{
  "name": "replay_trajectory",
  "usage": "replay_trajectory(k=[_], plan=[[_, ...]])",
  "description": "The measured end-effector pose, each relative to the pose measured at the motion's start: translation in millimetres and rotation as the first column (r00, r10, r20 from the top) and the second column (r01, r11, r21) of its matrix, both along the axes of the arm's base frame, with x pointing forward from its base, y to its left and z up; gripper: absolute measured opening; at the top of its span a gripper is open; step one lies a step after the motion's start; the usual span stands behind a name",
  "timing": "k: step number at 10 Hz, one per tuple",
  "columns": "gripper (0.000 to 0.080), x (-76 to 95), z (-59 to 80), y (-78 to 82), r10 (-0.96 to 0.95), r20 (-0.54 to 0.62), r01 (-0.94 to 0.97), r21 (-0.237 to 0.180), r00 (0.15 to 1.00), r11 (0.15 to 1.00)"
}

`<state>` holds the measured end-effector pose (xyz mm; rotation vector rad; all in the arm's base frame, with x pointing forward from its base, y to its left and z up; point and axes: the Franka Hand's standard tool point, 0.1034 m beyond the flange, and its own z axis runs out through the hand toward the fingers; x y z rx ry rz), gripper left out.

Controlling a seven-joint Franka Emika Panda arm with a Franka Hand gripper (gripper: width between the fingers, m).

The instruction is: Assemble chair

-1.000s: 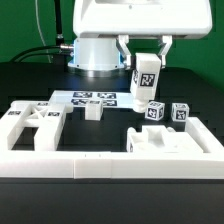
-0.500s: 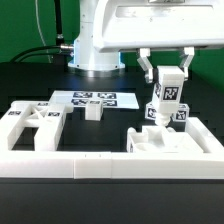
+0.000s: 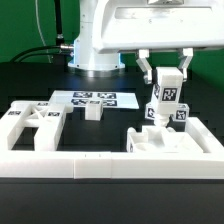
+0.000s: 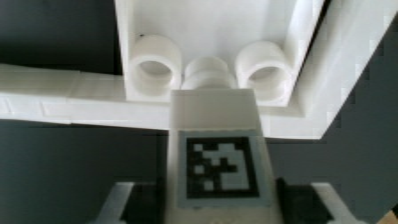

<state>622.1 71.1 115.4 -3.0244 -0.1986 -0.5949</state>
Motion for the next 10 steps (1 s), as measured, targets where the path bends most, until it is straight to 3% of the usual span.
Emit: replay_trajectory(k=[2,3,8,10], plan=[[0.0287,30.4,-1.0,16.2,0.011,0.03,-0.011,0.016,0.999,1.0],[0.0287,33.2,-2.1,18.8,0.014,0.034,-0.014,0.018,0.999,1.0],[0.0287,32.0,-3.1,19.7,0.014,0.068,-0.015,0.017,0.998,1.0],[0.0287,24.3,-9.5,23.8,0.02,0.055,-0.021,0.017,0.998,1.0]])
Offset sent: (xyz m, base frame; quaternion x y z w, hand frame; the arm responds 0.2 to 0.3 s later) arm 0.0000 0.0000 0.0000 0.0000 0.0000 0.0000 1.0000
